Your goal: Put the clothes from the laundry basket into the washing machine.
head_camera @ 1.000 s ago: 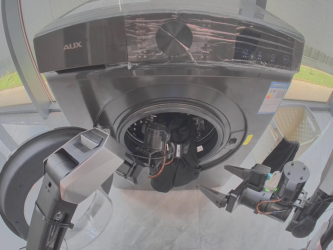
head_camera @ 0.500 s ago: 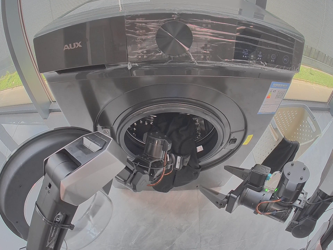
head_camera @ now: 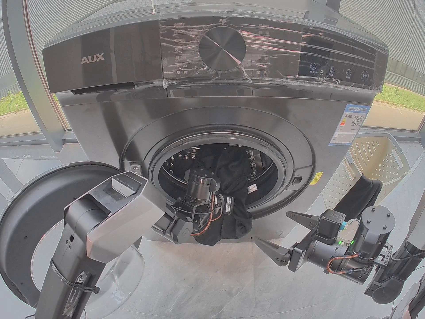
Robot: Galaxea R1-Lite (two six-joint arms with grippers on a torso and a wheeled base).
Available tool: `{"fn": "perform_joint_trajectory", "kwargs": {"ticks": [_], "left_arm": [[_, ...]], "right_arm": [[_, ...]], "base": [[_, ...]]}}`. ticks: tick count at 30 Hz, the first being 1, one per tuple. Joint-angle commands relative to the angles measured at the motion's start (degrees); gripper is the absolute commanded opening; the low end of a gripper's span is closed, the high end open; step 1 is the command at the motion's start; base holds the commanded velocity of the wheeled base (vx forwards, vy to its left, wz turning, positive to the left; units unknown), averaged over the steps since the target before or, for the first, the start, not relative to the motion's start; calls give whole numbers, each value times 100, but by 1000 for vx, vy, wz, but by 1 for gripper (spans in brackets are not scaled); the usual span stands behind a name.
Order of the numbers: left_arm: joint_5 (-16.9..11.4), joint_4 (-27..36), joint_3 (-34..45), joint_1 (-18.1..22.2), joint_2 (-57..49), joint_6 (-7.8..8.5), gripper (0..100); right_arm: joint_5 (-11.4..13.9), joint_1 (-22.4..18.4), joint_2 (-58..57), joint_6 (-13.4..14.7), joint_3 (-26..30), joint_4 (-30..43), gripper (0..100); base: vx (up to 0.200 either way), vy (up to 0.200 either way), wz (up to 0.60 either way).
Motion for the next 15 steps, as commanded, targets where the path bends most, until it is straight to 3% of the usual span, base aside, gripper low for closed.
{"fn": "perform_joint_trajectory", "kwargs": {"ticks": [1, 6, 8, 15], "left_arm": [[76, -71, -212, 9, 124, -25, 0], [358, -247, -783, 71, 282, -34, 0], [604, -273, -1293, 124, 379, -87, 0], [736, -264, -1882, 291, 440, -148, 0]], "right_arm": [[1, 3, -4, 1, 2, -1, 100], [1, 3, -12, 1, 2, -1, 100], [1, 12, -12, 1, 10, -1, 100], [10, 3, -21, 1, 10, -1, 100]], "base": [[0, 0, 0], [0, 0, 0], [0, 0, 0], [0, 0, 0]]}}
